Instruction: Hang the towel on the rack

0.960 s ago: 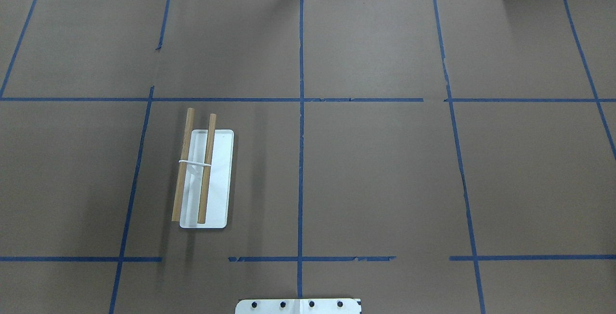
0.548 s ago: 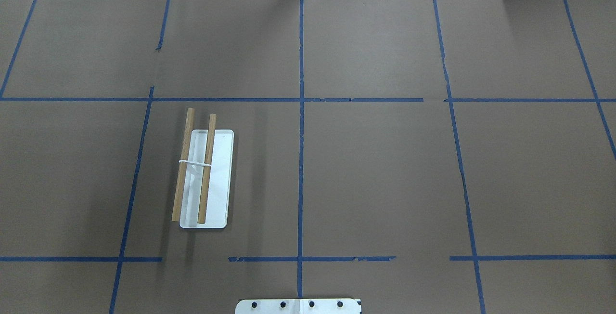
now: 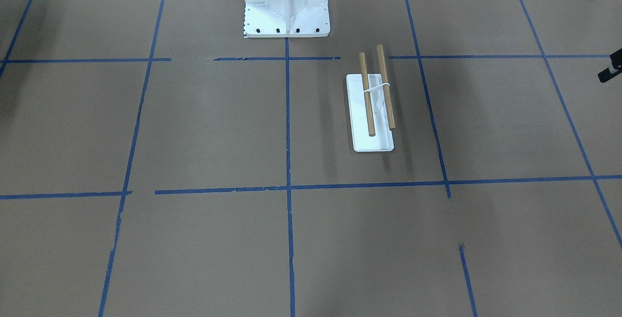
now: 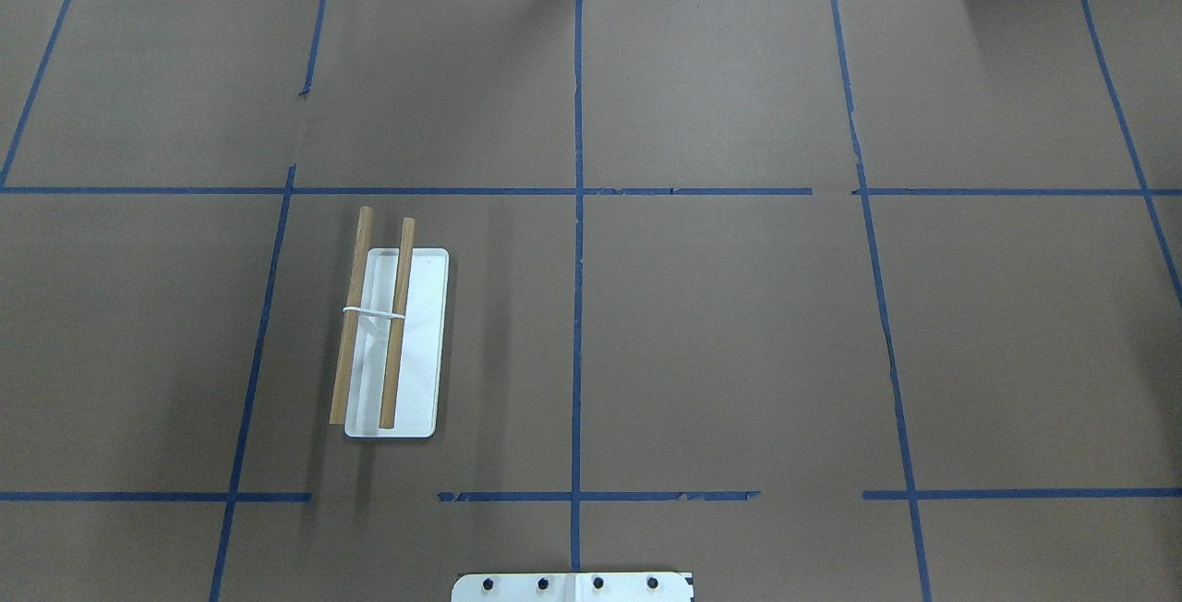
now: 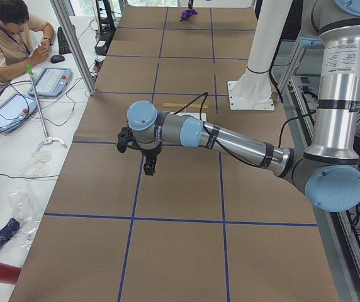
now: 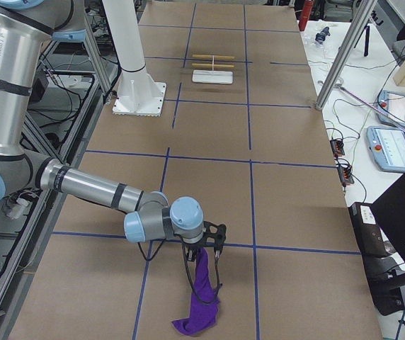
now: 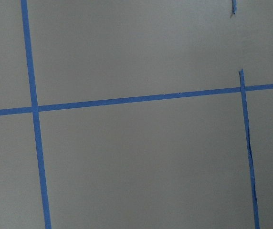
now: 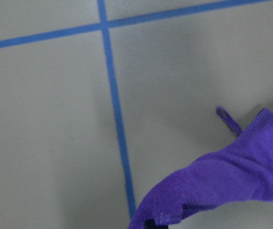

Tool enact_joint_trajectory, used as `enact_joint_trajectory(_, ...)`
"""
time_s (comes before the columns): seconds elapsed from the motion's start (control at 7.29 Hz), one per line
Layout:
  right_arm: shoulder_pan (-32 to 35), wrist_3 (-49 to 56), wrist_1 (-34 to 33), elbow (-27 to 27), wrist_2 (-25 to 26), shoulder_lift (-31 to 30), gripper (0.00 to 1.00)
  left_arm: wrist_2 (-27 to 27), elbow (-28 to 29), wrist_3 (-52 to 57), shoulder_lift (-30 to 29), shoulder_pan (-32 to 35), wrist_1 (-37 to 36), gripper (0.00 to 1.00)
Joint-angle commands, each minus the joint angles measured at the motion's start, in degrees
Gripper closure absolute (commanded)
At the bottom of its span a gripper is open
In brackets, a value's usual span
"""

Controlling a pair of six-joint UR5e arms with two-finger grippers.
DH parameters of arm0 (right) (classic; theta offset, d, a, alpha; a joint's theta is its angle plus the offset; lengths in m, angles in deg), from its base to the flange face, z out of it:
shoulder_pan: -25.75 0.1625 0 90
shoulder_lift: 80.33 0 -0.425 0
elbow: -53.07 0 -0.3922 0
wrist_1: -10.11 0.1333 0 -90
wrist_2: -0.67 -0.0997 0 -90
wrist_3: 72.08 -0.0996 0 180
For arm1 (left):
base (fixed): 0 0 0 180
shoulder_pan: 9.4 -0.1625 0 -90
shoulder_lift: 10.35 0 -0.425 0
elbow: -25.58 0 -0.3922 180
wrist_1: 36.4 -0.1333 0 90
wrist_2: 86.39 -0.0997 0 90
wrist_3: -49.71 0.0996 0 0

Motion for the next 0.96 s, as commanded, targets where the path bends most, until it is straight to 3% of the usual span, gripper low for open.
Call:
enact_joint_trajectory(0.0, 1.49, -0.61, -22.13, 19.04, -2.59, 4.98, 1.00, -0.04, 0.48, -0.08, 0.09, -0.01, 5.99, 0.00)
enact_joint_trajectory(0.14, 1.40, -2.35, -33.31, 22.59, -5.90, 13.21, 1.00, -0.04, 0.57, -0.95, -0.17, -0.18, 6.99, 0.00)
enact_joint_trajectory(0.27, -0.43, -9.68, -37.51, 22.63, -9.59, 21.82, 1.00, -0.12, 1.53, -6.96, -4.09, -0.27, 7.00, 0.00)
enact_joint_trajectory(0.41, -5.84, -24.29, -37.64, 22.89, -10.85, 31.22, 1.00, 0.05, 1.45, -15.72, -7.35, -0.71, 7.18, 0.00)
enact_joint_trajectory(0.55, -12.07, -38.88, -37.64, 22.72, -10.68, 39.67, 1.00, 4.05, 1.10, -20.25, -8.42, -1.50, 8.83, 0.00)
enact_joint_trajectory(0.69, -18.31, -51.72, -37.38, 21.67, -9.03, 47.58, 1.00, 9.57, 1.71, -29.86, -10.26, -2.90, 13.90, 0.00)
enact_joint_trajectory(0.82, -22.90, -60.12, -36.94, 20.62, -8.67, 53.58, 1.00, 9.54, 1.98, -44.66, -12.98, -7.00, 21.08, 0.00)
